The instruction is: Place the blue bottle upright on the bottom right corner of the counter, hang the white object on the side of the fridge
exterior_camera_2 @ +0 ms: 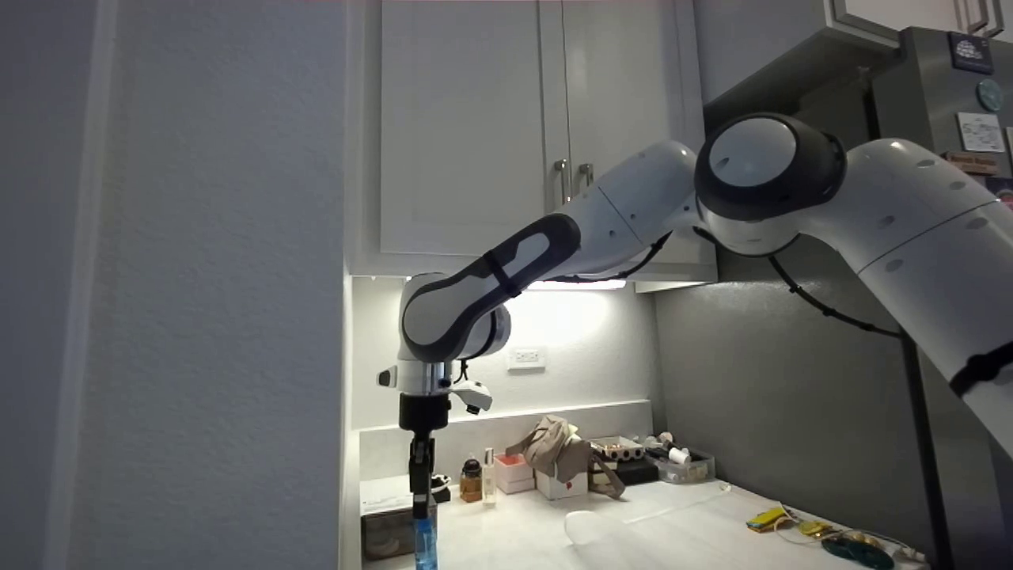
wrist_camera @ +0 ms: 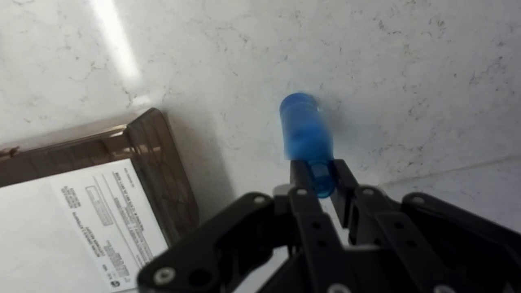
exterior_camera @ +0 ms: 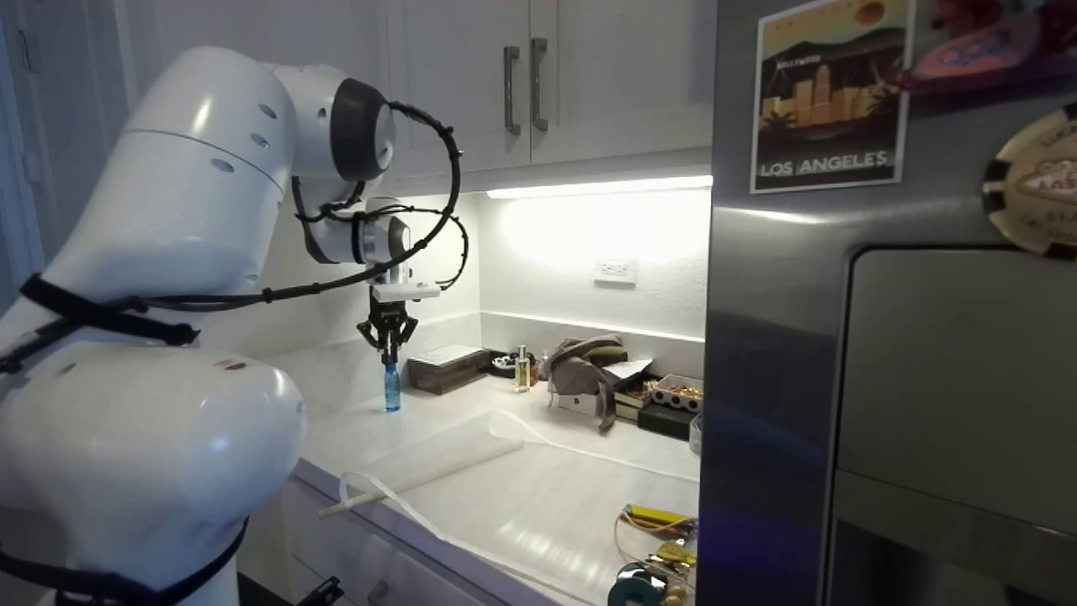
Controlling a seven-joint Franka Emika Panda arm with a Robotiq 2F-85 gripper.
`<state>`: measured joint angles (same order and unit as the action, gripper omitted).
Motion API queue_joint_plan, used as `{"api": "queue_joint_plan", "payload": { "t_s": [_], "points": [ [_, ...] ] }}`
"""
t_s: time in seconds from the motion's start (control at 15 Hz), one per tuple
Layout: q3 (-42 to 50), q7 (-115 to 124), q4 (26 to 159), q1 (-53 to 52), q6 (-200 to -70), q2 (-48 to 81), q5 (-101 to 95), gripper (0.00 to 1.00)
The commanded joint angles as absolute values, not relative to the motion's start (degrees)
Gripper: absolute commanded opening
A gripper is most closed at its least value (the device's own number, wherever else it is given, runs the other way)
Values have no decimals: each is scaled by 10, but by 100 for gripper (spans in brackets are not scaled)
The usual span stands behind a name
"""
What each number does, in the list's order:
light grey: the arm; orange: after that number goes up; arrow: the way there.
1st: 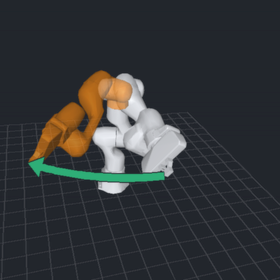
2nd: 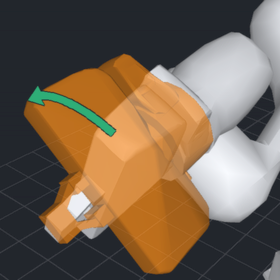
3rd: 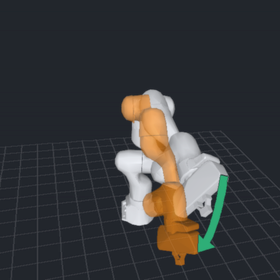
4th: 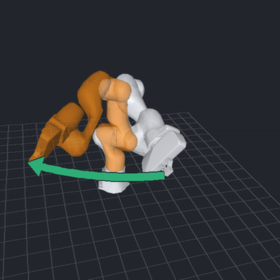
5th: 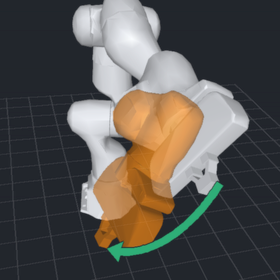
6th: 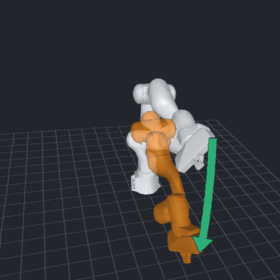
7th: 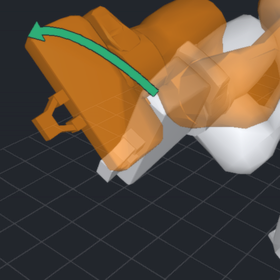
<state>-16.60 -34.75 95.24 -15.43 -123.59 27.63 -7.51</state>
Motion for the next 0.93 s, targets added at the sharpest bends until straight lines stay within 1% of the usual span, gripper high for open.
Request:
{"api": "queue_joint_plan", "payload": {
  "t_s": [0.0, 0.87],
  "points": [
    [-168, -358, 915, -162, -1209, 295, -89, 5],
    [-171, -367, 882, -167, -1212, 315, -87, 5]
  ]
}}
